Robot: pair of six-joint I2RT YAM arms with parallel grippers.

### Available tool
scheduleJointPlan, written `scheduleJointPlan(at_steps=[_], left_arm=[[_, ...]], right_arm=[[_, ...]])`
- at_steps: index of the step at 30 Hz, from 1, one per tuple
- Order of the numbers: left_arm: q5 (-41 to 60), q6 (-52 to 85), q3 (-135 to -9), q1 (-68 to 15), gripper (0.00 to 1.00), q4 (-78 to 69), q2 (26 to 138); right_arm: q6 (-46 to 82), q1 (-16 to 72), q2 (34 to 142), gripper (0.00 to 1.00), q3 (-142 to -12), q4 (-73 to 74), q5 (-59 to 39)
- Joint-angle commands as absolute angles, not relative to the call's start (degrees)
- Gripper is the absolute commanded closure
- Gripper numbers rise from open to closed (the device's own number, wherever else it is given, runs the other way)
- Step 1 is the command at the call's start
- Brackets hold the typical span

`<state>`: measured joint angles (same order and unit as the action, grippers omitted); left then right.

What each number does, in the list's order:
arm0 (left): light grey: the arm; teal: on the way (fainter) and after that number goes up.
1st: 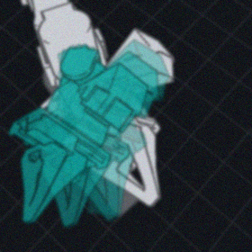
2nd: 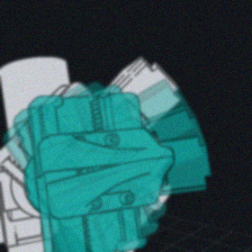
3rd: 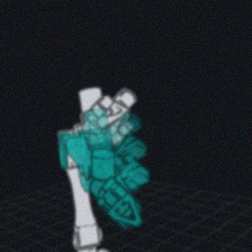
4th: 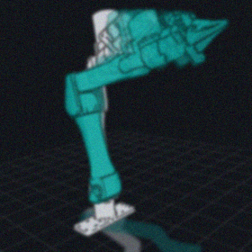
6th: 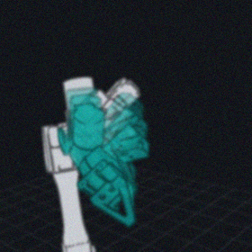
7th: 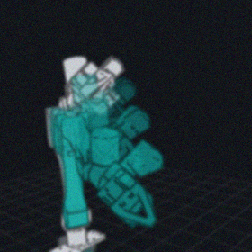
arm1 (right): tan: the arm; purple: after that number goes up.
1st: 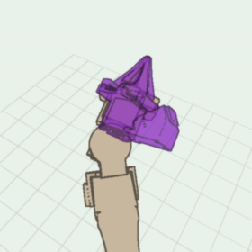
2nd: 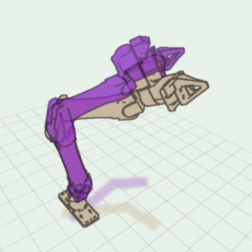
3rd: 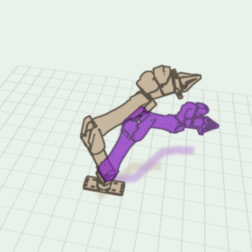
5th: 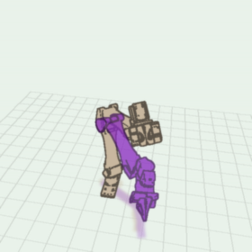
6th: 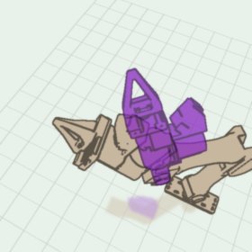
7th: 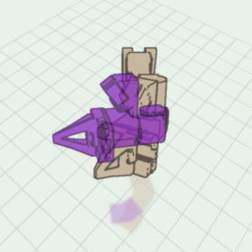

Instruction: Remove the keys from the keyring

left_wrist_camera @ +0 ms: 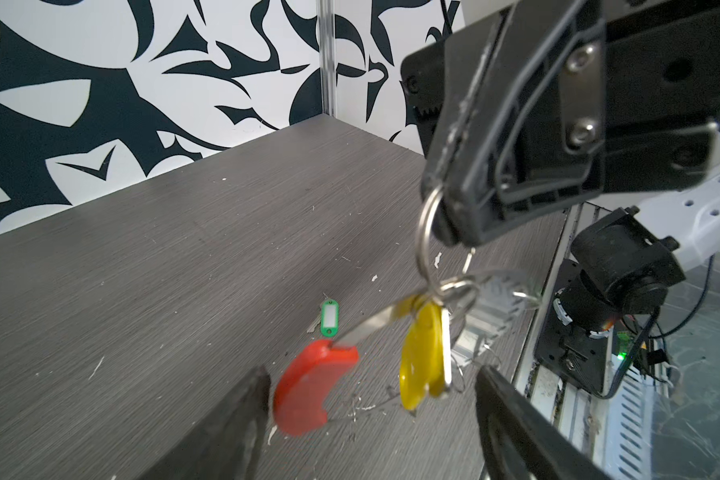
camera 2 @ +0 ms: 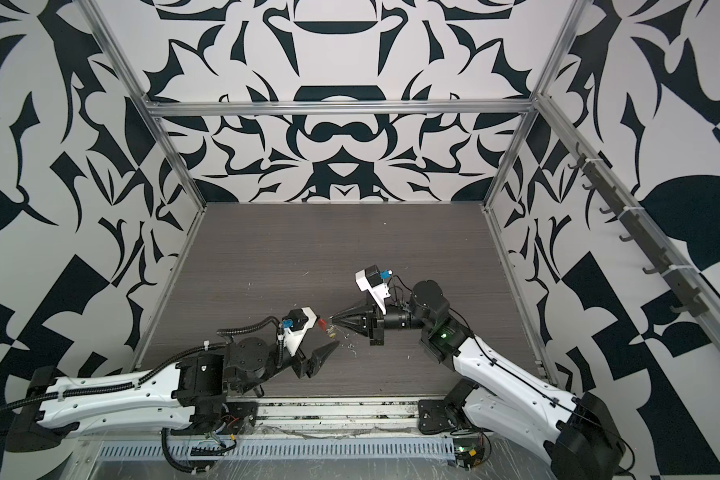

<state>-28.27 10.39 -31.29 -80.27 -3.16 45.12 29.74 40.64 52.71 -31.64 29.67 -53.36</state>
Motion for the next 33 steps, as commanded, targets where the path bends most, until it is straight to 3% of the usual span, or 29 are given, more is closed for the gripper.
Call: scheduleJointPlan(at_steps=[1, 7, 24, 33], left_arm=[[-28.18, 8.79, -33.29, -80.35, 0.25, -5.31, 45.52], [-27.32, 7.35, -33.89, -80.38, 0.37, -6.24, 46.56], [-26.2, 9.96, -35.44, -80.34, 1.0, -2.41, 46.05], [-24.03, 12.57, -36.78, -80.42, 1.0, 0.38, 46.14]], right_arm=[[30.23, 41.22, 52.66, 1.0, -31.99, 34.01, -54.28], [30.68, 41.85, 53.26, 1.0, -31.73, 35.0, -54.14], [29.02, 42.1, 52.04, 1.0, -32.1, 31.65, -53.09], [25.46, 42.1, 49.91, 1.0, -33.04, 25.59, -50.83]])
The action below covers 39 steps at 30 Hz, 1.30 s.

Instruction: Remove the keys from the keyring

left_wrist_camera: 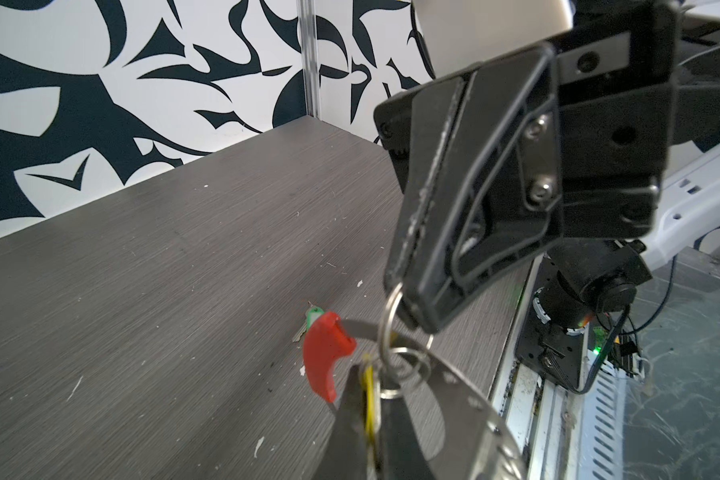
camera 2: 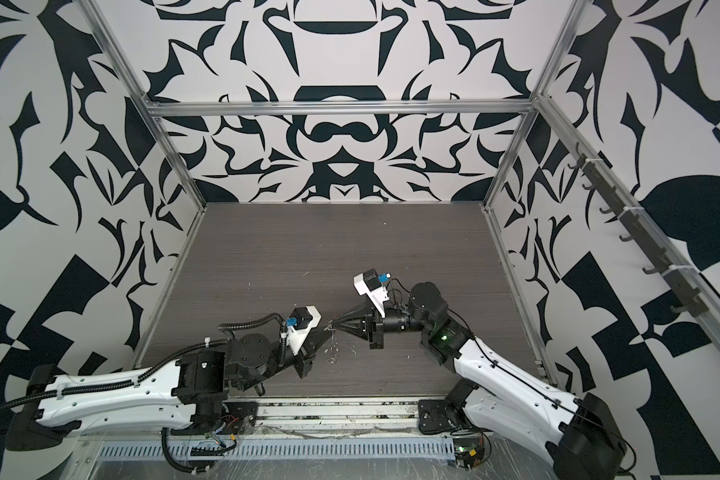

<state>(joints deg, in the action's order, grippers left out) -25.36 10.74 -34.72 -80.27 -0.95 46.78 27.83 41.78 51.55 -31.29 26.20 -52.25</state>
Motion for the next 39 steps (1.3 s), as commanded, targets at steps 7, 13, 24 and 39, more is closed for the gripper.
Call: scheduleJointPlan(at_steps=[7, 13, 24, 39], left_arm=[[-22.26, 14.75, -38.45, -80.43, 1.0, 3.2, 47.97], [-22.32, 15.6, -38.48, -80.42, 1.0, 3.81, 47.92], [-21.65, 17.14, -38.19, -80.42, 1.0, 5.33, 45.97], [-22.84, 18.23, -37.74, -80.42, 1.0, 6.39, 43.49]], right_arm=[[25.16, 42.12, 50.05, 1.0, -33.83, 25.77, -50.86], [25.24, 42.1, 50.12, 1.0, -34.45, 26.0, -50.96], [22.53, 42.06, 47.31, 1.0, -34.81, 21.03, -47.89], [19.2, 42.01, 45.18, 1.0, -35.22, 16.0, -44.39]])
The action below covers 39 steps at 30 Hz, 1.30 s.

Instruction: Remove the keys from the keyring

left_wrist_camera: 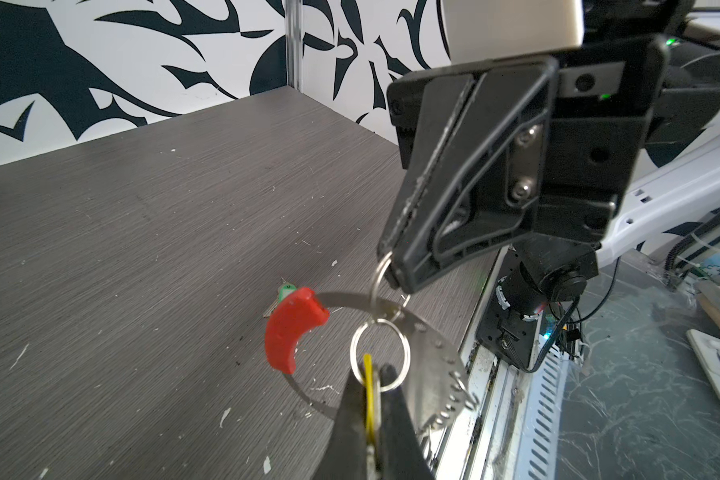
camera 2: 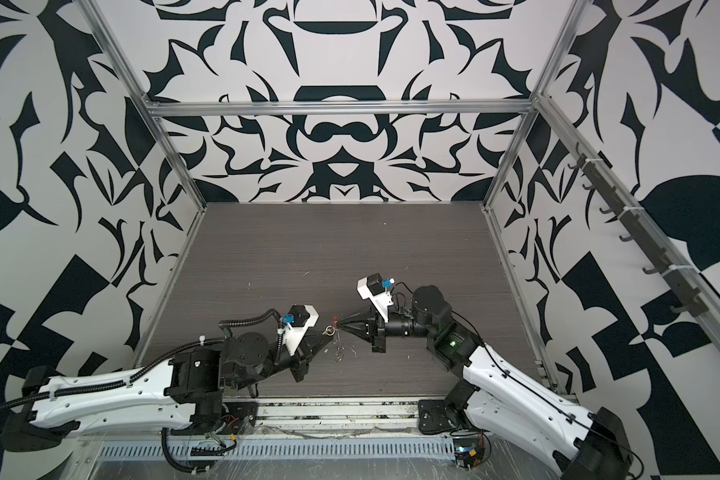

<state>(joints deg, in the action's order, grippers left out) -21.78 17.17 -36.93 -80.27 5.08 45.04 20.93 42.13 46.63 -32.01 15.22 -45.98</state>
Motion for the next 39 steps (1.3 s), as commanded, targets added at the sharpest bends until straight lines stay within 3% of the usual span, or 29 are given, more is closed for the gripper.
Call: scheduleJointPlan(at_steps=[1, 15, 30, 39], left_arm=[[-22.85, 18.35, -37.72, -80.42, 1.0, 6.5, 43.06], [-21.28, 17.42, -43.16, -80.42, 1.0, 11.34, 43.02], [-23.84, 23.02, -61.24, -81.21, 1.0, 39.73, 52.48], [-27.0, 20.78, -67.98, -81.21, 1.0, 46.38, 57.02]], right_arm=[[19.07, 42.08, 44.96, 1.0, -35.24, 15.53, -44.04], [18.47, 42.01, 46.95, 1.0, -35.54, 12.86, -45.82], [15.62, 42.14, 48.38, 1.0, -36.59, 4.74, -46.22], [17.43, 44.31, 50.11, 1.0, -35.47, 5.32, -45.47]])
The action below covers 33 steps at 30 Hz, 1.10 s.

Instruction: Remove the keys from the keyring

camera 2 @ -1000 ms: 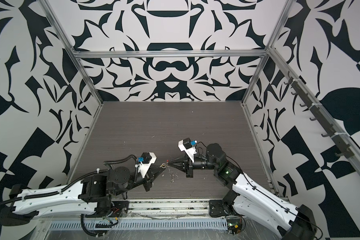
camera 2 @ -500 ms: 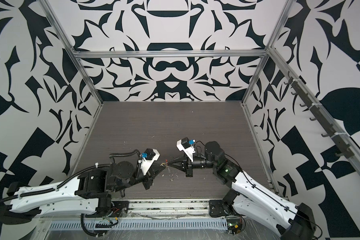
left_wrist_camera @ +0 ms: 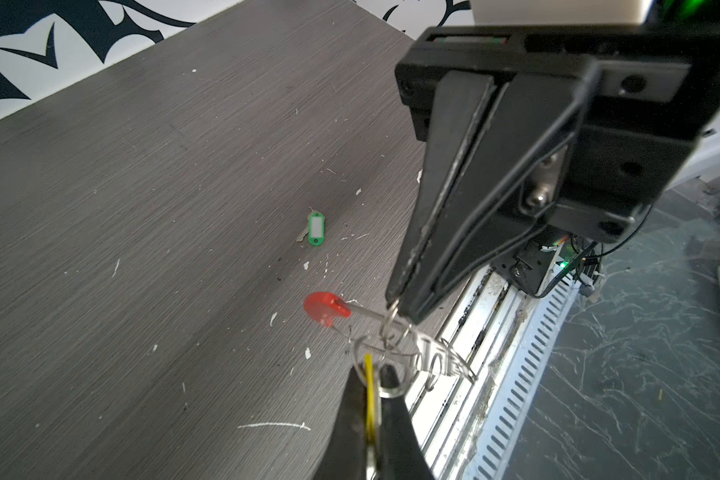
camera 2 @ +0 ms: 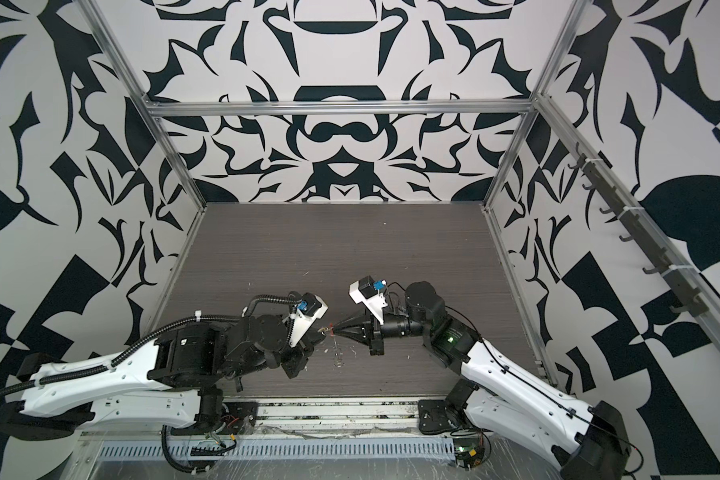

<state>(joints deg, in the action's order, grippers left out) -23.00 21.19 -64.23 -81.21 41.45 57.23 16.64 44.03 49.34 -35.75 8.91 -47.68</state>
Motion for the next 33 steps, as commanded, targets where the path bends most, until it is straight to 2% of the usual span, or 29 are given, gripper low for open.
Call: scheduleJointPlan(at_steps=[1, 15, 21, 25, 33], left_arm=[[-27.45, 20.32, -68.96, -81.21, 1.0, 47.75, 57.74], [-32.57, 16.31, -76.47, -81.17, 1.0, 55.66, 62.48], [-33.28, 13.57, -77.53, -81.16, 1.0, 54.68, 63.92], [-33.4, 12.71, -77.15, -81.15, 0.88, 52.37, 63.46], [-31.19, 11.61, -76.22, -81.18, 0.78, 49.43, 63.63]], right_arm=[[17.49, 44.79, 50.33, 1.0, -35.27, 5.51, -45.12], [19.02, 47.85, 53.39, 1.0, -33.36, 8.55, -44.63], [21.74, 48.56, 54.01, 1.0, -31.87, 12.96, -44.71], [23.93, 48.87, 54.05, 1.0, -30.92, 16.75, -44.2], [27.63, 50.59, 55.28, 1.0, -29.39, 23.52, -42.22]])
